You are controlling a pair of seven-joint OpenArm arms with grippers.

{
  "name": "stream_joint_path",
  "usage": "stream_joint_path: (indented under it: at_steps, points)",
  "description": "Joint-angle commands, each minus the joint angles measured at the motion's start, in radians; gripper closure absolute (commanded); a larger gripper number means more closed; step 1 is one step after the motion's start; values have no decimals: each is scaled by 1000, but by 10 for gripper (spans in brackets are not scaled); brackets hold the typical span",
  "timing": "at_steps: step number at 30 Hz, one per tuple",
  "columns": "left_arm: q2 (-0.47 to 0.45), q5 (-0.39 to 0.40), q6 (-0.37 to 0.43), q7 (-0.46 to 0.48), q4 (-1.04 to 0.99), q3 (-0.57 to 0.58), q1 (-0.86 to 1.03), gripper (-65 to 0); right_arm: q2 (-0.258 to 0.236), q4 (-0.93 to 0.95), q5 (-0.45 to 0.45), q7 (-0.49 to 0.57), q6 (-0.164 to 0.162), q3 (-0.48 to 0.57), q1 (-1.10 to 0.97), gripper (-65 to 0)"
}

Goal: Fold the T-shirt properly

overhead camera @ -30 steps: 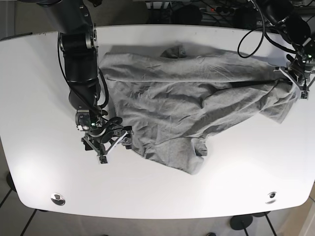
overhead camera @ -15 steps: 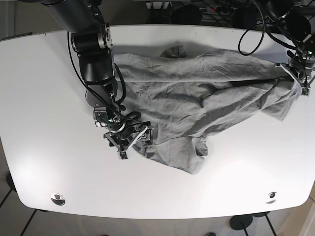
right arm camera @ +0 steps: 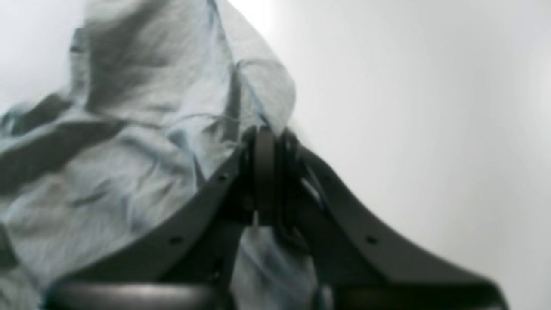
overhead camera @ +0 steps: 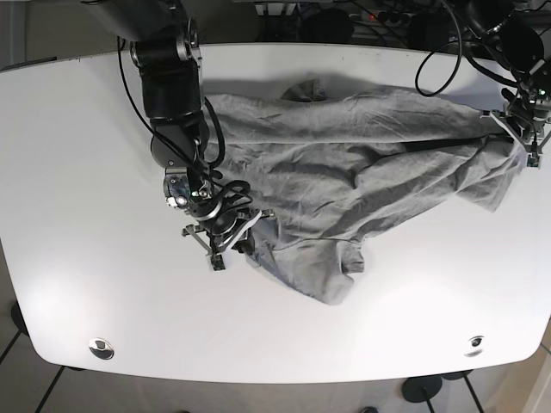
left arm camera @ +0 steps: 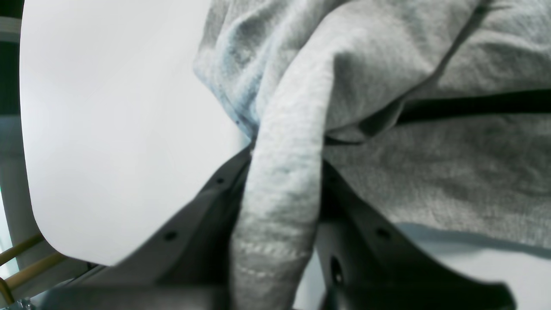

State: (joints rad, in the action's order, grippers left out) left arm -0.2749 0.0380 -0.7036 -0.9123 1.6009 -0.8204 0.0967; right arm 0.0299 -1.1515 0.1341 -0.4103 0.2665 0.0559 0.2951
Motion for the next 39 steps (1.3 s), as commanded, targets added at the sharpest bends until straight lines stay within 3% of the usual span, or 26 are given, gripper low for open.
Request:
stream_joint_path:
  at_steps: [1, 5, 7, 10, 19, 22, 29, 30, 34, 39]
  points:
    - [-22, 9, 5, 14, 22, -1, -7, -11, -18, -126, 11, -8, 4, -1, -27, -21]
    - [-28, 6, 5, 14, 20, 2, 41, -25, -22, -341, 8, -69, 7, -3, -175, -21]
    - [-28, 6, 5, 14, 20, 2, 48, -132, -22, -405, 8, -83, 7, -3, -225, -21]
    - [-27, 6, 5, 14, 22, 0, 50, -350, -38, -494, 8, -83, 6, -4, -290, -21]
    - [-27, 9, 5, 14, 22, 3, 50, -376, -63, -500, 8, -83, 6, -4, -307, -21]
    - [-27, 9, 5, 14, 22, 20, 50, -429, -64, -497, 8, -83, 6, -4, -302, -21]
    - [-22, 9, 5, 14, 109, -6, 81, -374, -64, -496, 8, -83, 3, -3, -299, -21]
    - [-22, 9, 5, 14, 115, -9, 81, -339, -64, -496, 8, -83, 3, -3, -299, -21]
    - [-22, 0, 5, 14, 108, 0, 77, -51, -64, -496, 8, -83, 1, -3, -287, -21]
    - [-17, 0, 5, 14, 65, 29, 77, -1, -64, -496, 8, -83, 0, -1, -267, -21]
